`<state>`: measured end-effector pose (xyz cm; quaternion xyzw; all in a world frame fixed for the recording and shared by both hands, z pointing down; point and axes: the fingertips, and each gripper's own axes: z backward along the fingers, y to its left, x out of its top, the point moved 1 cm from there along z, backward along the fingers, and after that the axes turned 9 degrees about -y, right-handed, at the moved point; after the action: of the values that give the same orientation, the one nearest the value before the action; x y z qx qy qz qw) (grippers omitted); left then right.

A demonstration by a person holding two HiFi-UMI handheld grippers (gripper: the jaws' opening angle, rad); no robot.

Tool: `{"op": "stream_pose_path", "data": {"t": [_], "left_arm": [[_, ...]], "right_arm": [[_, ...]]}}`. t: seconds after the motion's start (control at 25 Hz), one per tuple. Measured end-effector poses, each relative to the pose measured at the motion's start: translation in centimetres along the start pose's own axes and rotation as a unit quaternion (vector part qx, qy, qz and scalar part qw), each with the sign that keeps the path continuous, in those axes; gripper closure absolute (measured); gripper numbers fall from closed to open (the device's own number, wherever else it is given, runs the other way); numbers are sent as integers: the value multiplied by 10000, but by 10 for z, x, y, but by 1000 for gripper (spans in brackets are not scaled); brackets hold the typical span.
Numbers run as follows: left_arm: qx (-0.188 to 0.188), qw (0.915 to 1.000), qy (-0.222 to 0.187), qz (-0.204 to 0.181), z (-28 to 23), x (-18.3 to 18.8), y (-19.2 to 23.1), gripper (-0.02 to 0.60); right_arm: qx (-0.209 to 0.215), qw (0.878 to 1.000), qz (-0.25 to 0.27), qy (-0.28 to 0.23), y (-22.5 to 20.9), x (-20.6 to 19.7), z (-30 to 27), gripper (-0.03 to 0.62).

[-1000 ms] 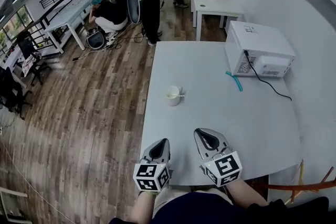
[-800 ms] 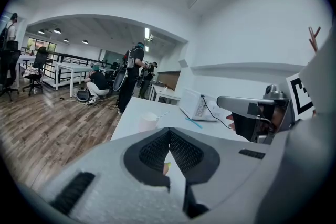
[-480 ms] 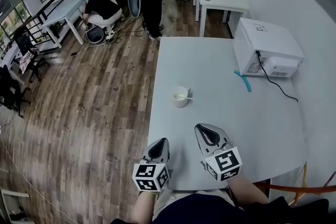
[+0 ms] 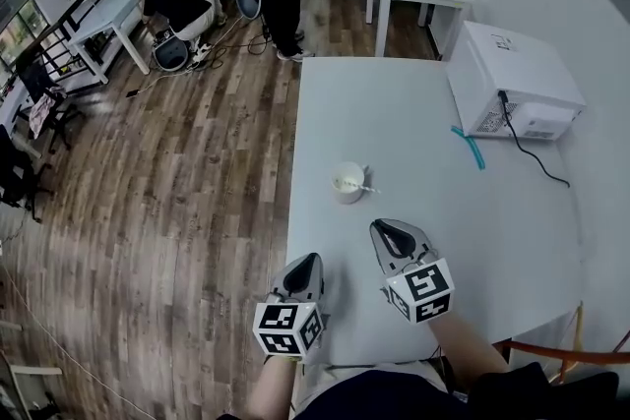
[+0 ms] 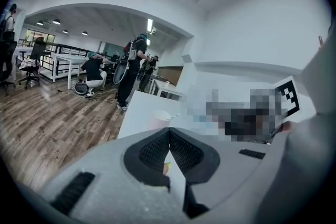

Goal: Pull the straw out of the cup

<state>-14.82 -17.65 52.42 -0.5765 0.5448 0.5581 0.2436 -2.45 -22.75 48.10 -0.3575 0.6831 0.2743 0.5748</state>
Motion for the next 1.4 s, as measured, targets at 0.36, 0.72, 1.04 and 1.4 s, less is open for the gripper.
{"op": "stream_pose_path", "data": {"t": [0.36,0.72,1.04,1.4], "left_arm": [[-21,9999,166,-4,-26,-8,19,563],[82,9995,286,67,-38,-24,24,563],[159,9992,348,99,-55,-32,30,563],[159,9993,340,88,-71,-32,35,563]], "right_arm": [[-104,9980,-433,454,-23,-42,-38,500],[-241,9964,-519,626,-40,-69,-62,488],[-230,9964,-513,636,-51,-76,-81,488],[-170,9966,-445,677,-55,-79,-97,488]]}}
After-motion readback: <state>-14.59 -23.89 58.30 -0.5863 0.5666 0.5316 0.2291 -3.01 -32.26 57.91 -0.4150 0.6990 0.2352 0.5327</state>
